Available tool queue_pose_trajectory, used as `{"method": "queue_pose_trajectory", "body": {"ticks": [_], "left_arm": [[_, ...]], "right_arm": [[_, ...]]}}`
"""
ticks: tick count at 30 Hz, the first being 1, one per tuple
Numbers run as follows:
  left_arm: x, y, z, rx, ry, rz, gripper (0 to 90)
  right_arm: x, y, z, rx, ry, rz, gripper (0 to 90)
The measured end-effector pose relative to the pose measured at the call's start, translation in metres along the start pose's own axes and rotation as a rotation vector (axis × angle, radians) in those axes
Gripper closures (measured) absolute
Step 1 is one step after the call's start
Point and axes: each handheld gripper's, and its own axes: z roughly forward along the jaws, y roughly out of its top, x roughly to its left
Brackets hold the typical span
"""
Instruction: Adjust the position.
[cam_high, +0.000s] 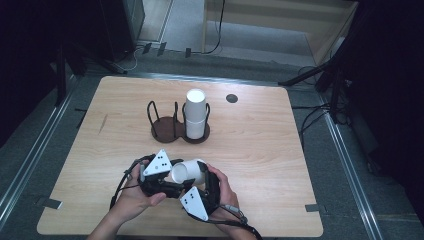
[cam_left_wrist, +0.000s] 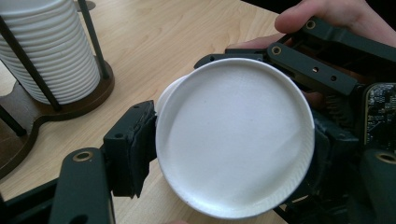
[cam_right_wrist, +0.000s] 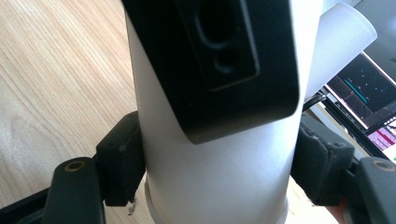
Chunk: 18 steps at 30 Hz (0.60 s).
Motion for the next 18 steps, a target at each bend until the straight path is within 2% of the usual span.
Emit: {"method": "queue_pose_trajectory", "body": {"ticks": [9,10,12,13,15,18], "left_arm": [[0.0045,-0.0014,-0.0019,-0.016,-0.008,-0.036,31.5],[0.0042,-0.0018,-0.0021,-0.022,0.000,-0.041,31.8],[0.0023,-0.0022,-0.0017,-0.026,0.074,-0.031,32.2],[0.0025,-0.0026,-0.0015,-0.024,0.088,-0.028,32.6],[0.0045,-0.0036,-0.0021,-0.032,0.077,-0.030,33.1],[0.0089,-0.0049,-0.0039,-0.068,0.089,-0.055,33.6]], "right_arm": [[-0.0019,-0.0014,0.0000,-0.001,0.019,-0.003,22.8],[-0.0018,-0.0012,0.0000,-0.001,0.024,0.001,22.2],[-0.0022,-0.0006,-0.0006,-0.004,0.022,0.004,21.3],[-0.0031,-0.0002,-0.0011,-0.006,0.021,0.001,21.4],[-0.0045,0.0005,-0.0020,-0.009,0.026,0.012,20.6],[-0.0072,0.0008,-0.0030,0.002,0.045,0.032,19.2]]}}
